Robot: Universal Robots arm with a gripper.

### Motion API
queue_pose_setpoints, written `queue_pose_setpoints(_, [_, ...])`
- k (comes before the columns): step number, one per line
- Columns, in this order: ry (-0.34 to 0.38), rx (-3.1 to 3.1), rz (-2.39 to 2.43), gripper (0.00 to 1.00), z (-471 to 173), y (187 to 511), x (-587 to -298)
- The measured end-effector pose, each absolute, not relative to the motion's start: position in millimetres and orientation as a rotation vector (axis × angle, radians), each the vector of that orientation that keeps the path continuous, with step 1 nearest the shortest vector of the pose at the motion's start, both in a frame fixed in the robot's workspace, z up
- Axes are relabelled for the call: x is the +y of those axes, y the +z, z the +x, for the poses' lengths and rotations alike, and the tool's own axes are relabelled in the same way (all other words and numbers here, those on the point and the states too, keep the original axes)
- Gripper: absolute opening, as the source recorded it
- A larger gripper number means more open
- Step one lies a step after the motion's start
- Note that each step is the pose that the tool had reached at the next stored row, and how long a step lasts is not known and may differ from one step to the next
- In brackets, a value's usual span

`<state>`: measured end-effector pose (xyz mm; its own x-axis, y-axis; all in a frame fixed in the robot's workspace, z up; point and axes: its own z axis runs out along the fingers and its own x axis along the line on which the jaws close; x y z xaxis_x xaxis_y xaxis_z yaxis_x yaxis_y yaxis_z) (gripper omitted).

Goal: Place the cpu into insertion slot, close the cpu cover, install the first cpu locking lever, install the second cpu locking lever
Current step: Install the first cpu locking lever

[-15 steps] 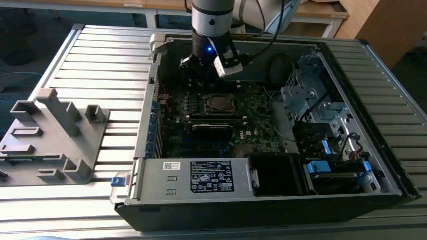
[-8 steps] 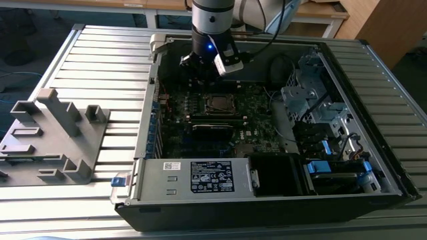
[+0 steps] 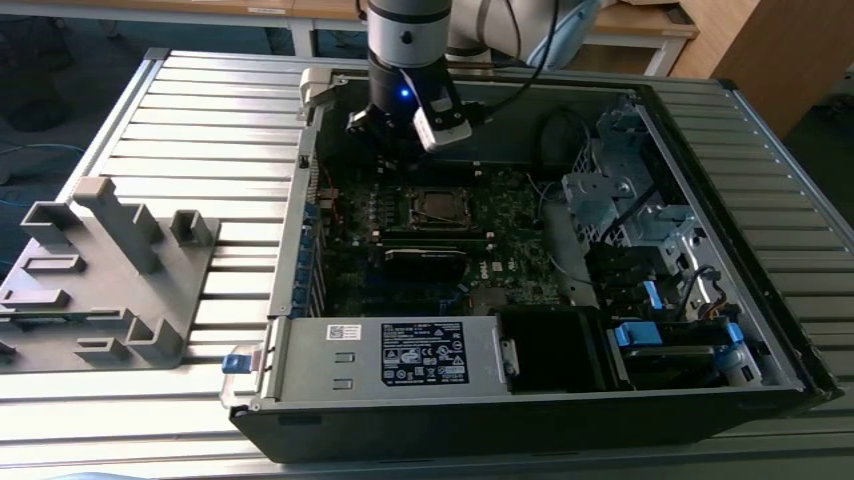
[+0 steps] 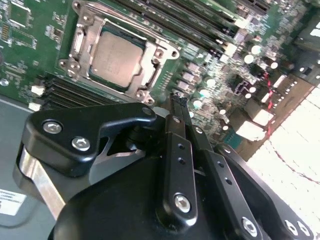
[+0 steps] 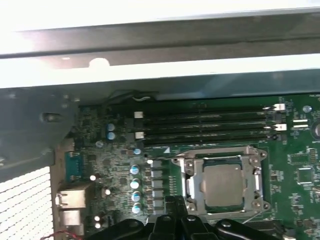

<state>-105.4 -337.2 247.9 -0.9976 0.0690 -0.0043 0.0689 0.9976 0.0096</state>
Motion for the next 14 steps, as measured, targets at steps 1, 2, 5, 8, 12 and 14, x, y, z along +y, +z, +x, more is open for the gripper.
queue_pose_setpoints(1, [0.015,3.134,0.108,0.11,-107,248,-337])
queue_pose_setpoints(2, [0.015,3.133,0.108,0.11,-108,248,-337])
queue_pose_setpoints(5, [0.015,3.130,0.108,0.11,-112,248,-337])
queue_pose_setpoints(8, [0.015,3.128,0.108,0.11,-115,248,-337])
queue_pose_setpoints(12, [0.079,3.127,0.108,0.11,-117,248,-337])
queue_pose_setpoints(14, [0.100,3.127,0.108,0.11,-118,248,-338])
